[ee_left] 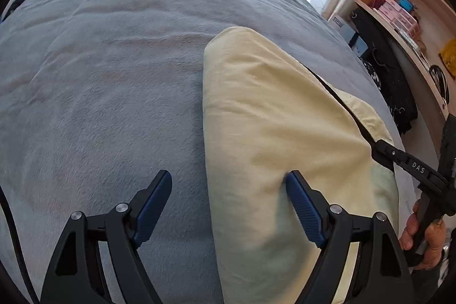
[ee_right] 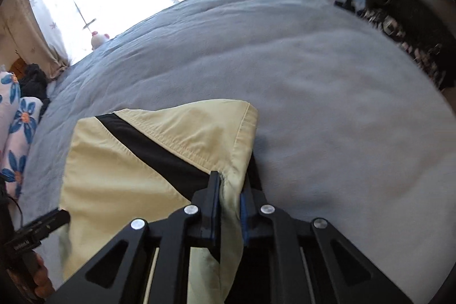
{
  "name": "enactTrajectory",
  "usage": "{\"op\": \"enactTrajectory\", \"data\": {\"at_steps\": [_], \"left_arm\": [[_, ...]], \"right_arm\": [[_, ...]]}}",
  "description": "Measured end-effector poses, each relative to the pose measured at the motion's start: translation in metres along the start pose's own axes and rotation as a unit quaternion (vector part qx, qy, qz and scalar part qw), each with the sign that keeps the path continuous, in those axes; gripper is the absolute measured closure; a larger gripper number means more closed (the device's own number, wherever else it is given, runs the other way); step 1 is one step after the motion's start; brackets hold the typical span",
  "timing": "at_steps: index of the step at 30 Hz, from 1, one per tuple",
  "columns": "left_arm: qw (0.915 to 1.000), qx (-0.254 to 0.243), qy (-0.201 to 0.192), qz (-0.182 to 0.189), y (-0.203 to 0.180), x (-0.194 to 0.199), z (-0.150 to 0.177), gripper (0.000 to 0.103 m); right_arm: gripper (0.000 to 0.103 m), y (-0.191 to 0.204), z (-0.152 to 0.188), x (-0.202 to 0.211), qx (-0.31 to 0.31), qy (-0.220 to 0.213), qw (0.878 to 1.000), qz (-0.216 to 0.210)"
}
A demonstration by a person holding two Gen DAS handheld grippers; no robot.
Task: Fold large clothes
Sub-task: 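Press the folded yellow bundle flat with both tools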
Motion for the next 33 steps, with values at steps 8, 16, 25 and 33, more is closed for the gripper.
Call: {"op": "enactTrajectory", "data": {"at_steps": [8,16,25,33], "left_arm": [[0.9995,0.019,0.024,-0.002,-0.001,-0.034,0.002,0.026],[0.9985,-0.032,-0.013,-0.042,-0.023,0.004,0.014,0.028],[0.9998,0.008,-0.013,-0.015,-0.02,0.058,0.065,0.051],[0.9996,0.02,0.017,-0.01,0.001,0.041,0.099,0.047]], "right_arm": [[0.089,-0.006,0.014,-0.051,-0.01,0.066,0.998,-0.004],[0.08,0.003,0.012,0.012,-0.004,0.03,1.0,-0.005],[0.08,0.081,0.064,0.037,0.065,0.038,0.992,-0.102],[0.084,0.044,0.093,0.026,0.075,0.046,0.995,0.045]]}}
Point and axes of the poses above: each gripper's, at about its wrist camera, not at the fingertips, and x roughly against the way its jaws point, y to its left, z to its underside, the point moved 1 cm from there along -x, roughly the way its jaws point, and after that the axes turned 11 degrees about x, right-handed, at the moved point
